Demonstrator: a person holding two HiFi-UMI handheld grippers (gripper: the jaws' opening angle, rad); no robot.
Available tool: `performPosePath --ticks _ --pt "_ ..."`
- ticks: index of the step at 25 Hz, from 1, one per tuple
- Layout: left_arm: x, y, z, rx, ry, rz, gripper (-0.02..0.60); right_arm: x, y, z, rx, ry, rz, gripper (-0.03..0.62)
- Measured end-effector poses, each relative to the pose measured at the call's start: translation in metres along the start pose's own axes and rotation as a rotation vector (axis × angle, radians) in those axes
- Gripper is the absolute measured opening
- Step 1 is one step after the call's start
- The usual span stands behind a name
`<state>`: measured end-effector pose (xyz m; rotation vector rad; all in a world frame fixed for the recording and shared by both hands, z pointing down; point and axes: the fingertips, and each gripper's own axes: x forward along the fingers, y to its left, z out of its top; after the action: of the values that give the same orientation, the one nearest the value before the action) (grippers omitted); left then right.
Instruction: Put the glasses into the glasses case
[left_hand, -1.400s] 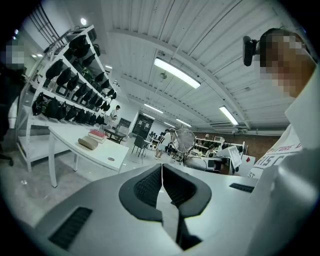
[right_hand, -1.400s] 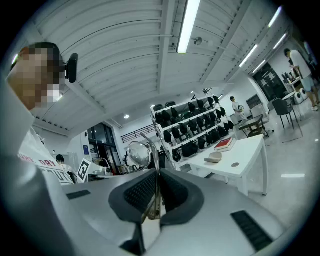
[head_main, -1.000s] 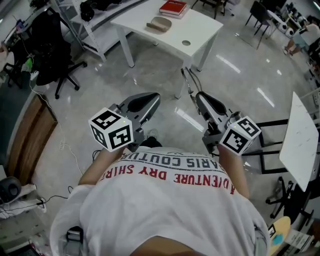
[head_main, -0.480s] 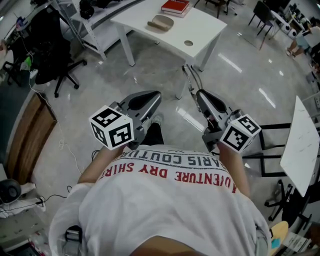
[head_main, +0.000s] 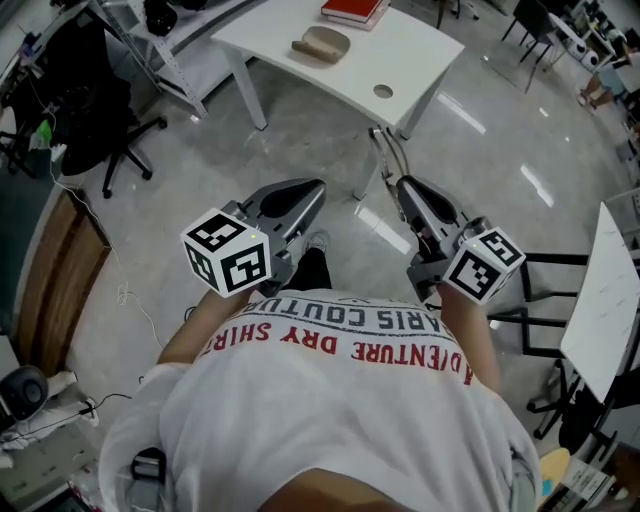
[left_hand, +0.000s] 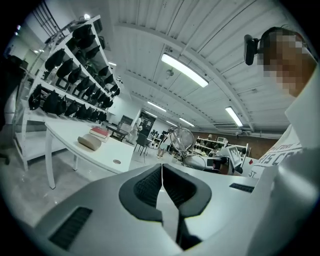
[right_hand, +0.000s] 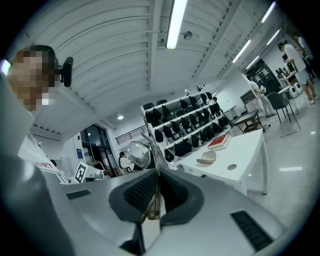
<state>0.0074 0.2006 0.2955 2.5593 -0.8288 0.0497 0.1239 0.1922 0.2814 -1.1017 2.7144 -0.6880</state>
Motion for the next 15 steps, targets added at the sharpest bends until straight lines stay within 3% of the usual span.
performPosePath --ticks 15 --pt "0.091 0.149 0.056 -0.085 0.088 -0.014 0.029 0.138 -0.111 0.03 0.093 0.071 -0.054 0.035"
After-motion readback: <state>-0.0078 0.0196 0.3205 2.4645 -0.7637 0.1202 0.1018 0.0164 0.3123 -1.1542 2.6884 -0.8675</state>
